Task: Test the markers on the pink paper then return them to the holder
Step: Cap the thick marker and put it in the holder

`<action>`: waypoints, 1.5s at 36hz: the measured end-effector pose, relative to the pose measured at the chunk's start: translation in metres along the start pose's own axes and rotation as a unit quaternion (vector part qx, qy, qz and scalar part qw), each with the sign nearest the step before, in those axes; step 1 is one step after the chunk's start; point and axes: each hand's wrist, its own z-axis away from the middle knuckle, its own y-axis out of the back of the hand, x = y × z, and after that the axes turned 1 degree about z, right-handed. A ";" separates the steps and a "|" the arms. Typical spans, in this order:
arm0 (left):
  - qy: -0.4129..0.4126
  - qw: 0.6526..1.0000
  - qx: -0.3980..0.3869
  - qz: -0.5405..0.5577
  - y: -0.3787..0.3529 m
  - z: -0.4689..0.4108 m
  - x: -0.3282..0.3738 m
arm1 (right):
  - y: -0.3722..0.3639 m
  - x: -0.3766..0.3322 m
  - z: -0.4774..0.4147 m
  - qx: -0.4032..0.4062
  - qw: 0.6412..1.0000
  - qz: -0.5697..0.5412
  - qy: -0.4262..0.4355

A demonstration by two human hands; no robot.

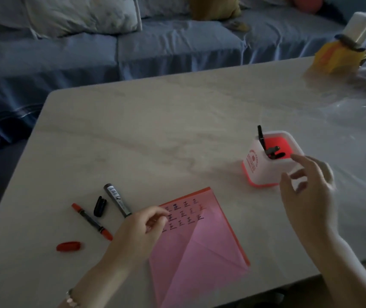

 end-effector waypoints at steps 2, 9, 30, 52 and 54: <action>0.007 1.000 0.021 0.005 0.007 0.002 -0.008 | -0.003 -0.012 0.019 -0.010 1.000 -0.018 0.020; 0.019 0.995 0.101 -0.002 0.047 0.017 -0.042 | -0.075 -0.070 0.066 -0.319 0.944 -0.042 0.069; 0.044 0.973 0.195 -0.111 0.096 -0.002 -0.068 | -0.151 -0.165 0.064 -0.465 0.884 0.014 0.054; 0.046 0.973 0.205 0.094 0.044 -0.001 -0.041 | -0.075 -0.094 0.064 -0.344 0.908 -0.226 -0.084; 0.038 0.966 0.191 0.170 0.039 0.008 -0.030 | -0.067 -0.096 0.063 -0.311 0.896 -0.296 -0.111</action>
